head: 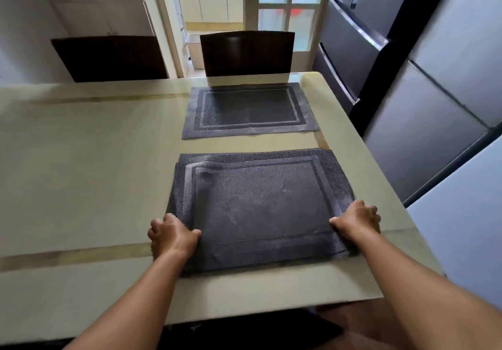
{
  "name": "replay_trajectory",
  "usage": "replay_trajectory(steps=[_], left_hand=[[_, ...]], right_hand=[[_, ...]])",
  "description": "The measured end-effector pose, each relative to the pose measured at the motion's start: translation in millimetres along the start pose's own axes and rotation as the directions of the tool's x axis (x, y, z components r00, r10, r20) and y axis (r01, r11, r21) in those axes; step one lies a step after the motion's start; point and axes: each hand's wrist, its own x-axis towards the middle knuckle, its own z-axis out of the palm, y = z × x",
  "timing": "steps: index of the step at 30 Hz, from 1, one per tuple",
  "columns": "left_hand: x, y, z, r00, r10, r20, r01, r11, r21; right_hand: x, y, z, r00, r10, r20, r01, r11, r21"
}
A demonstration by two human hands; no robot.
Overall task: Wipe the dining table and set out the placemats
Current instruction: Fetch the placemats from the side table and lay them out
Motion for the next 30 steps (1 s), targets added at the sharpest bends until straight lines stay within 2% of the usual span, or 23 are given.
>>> replay_trajectory(steps=[3, 7, 11, 15, 19, 24, 30], left_hand=[[5, 4, -4, 0.999, 0.045, -0.021, -0.045, 0.999, -0.022], [9, 3, -8, 0.997, 0.062, -0.047, -0.061, 0.998, 0.013], [13, -1, -11, 0.997, 0.056, -0.054, -0.058, 0.997, -0.048], [26, -7, -21, 0.996, -0.036, -0.079, 0.021, 0.982, -0.189], [46, -17, -33, 0.997, 0.02, -0.073, -0.033, 0.981, -0.191], [88, -46, -68, 0.985, 0.064, -0.163, -0.095, 0.977, -0.193], [165, -117, -133, 0.951, 0.138, -0.278, -0.175, 0.978, -0.111]], right_hand=[[0, -2, 2, 0.998, -0.056, -0.041, 0.055, 0.998, -0.012], [5, -3, 7, 0.961, -0.223, -0.162, 0.221, 0.975, -0.03], [8, -19, 9, 0.935, -0.315, -0.163, 0.328, 0.943, 0.06], [4, -41, 10, 0.915, -0.359, -0.182, 0.375, 0.925, 0.061], [1, -63, 9, 0.885, -0.417, -0.209, 0.441, 0.894, 0.082], [-24, -118, 22, 0.85, -0.478, -0.222, 0.514, 0.845, 0.15], [-86, -223, 75, 0.828, -0.54, -0.151, 0.56, 0.81, 0.172]])
